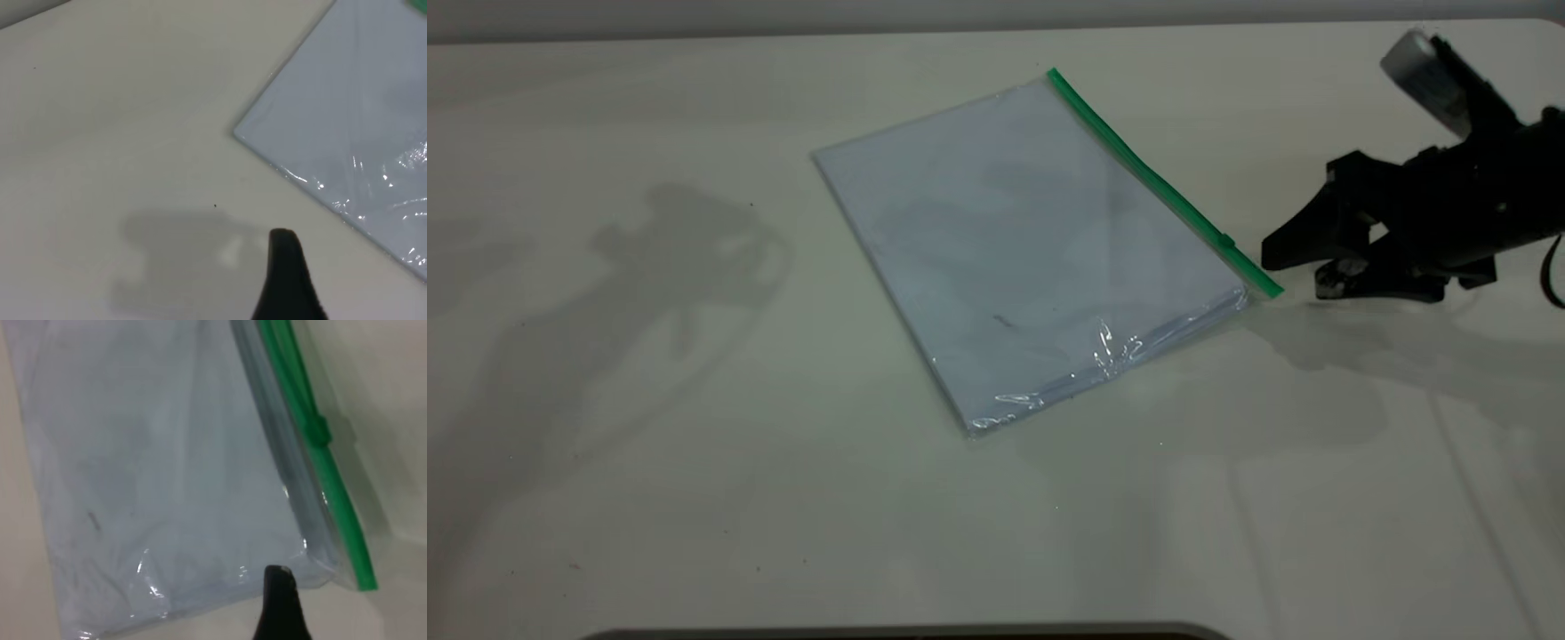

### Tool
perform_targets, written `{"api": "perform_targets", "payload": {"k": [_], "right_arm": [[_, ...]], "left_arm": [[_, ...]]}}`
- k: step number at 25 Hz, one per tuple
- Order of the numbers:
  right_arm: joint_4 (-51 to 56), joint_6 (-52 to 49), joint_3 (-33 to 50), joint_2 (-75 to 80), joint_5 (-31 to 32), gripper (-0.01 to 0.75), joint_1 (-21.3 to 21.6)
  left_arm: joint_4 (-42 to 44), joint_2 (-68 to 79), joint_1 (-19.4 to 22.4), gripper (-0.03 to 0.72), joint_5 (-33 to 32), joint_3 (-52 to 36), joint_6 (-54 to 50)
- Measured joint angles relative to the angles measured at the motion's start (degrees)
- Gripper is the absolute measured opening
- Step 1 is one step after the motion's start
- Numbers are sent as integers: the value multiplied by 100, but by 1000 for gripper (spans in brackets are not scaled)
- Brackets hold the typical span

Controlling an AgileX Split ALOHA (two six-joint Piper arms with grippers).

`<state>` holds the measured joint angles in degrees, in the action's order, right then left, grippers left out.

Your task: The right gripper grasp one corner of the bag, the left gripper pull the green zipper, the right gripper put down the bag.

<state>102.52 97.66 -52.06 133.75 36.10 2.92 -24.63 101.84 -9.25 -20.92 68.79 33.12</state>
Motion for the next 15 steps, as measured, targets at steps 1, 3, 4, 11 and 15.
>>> {"api": "perform_targets", "payload": {"k": [1, 3, 4, 11, 15], "right_arm": [[0, 20, -49, 80, 25, 591, 2], [7, 59, -137, 213, 61, 591, 2], [13, 81, -173, 280, 91, 591, 2], [20, 118, -365, 653, 628, 591, 2], [31, 120, -506, 856, 806, 591, 2]], "left_arm": [[-13, 0, 0, 590, 11, 0, 0], [-24, 0, 0, 590, 18, 0, 0], [-31, 0, 0, 590, 23, 0, 0], [-35, 0, 0, 590, 29, 0, 5], [-35, 0, 0, 590, 36, 0, 5]]}}
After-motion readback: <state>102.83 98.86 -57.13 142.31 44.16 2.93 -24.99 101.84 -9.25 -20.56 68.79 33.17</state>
